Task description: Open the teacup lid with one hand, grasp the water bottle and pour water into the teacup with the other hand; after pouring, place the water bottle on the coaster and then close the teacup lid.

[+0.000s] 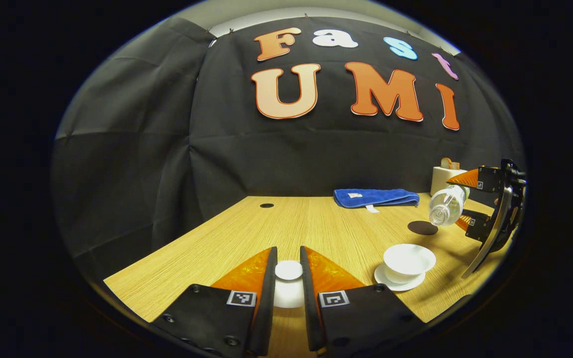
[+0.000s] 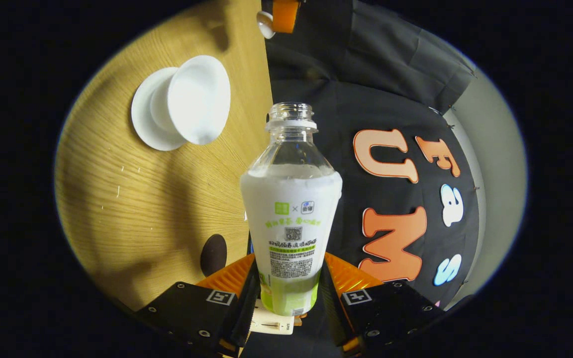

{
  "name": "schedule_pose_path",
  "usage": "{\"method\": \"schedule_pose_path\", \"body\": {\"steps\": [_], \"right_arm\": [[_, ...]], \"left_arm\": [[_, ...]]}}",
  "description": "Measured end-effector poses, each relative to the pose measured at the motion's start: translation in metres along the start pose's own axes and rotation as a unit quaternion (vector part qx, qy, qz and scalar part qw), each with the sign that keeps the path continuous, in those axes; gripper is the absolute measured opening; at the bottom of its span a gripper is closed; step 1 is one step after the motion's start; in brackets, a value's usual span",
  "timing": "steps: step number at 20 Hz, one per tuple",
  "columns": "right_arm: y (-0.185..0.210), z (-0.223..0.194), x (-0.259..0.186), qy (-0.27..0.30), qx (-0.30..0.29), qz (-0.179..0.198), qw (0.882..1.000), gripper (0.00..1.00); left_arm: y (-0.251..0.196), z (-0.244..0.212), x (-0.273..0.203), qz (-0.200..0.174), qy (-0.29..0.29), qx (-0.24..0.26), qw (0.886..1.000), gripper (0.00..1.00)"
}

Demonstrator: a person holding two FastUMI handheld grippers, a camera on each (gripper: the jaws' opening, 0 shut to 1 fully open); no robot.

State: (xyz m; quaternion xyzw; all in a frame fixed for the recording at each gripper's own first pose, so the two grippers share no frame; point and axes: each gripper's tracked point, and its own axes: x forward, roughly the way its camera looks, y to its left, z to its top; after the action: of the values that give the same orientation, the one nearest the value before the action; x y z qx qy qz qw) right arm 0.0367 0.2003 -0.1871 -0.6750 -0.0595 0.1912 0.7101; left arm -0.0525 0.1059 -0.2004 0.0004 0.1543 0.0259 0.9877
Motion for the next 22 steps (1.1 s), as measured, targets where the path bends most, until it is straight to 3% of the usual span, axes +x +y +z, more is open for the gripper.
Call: {"method": "schedule_pose_path", "body": {"steps": [6,16,22], "right_arm": [[-0.014,0.008,0.007,-0.014,-0.058,-0.028,0.998,0.64],[-0.042,0.007,0.013,-0.020,-0.094,-0.062,0.993,0.64],[-0.067,0.009,0.014,-0.031,-0.137,-0.098,0.985,0.64]], "left_arm": [[0.009,-0.002,-0.003,0.006,-0.001,-0.004,1.000,0.32],[0.011,-0.001,-0.006,0.005,-0.002,-0.009,1.000,0.32],[0.009,0.002,-0.004,0.001,-0.004,-0.010,1.000,0.32]]}}
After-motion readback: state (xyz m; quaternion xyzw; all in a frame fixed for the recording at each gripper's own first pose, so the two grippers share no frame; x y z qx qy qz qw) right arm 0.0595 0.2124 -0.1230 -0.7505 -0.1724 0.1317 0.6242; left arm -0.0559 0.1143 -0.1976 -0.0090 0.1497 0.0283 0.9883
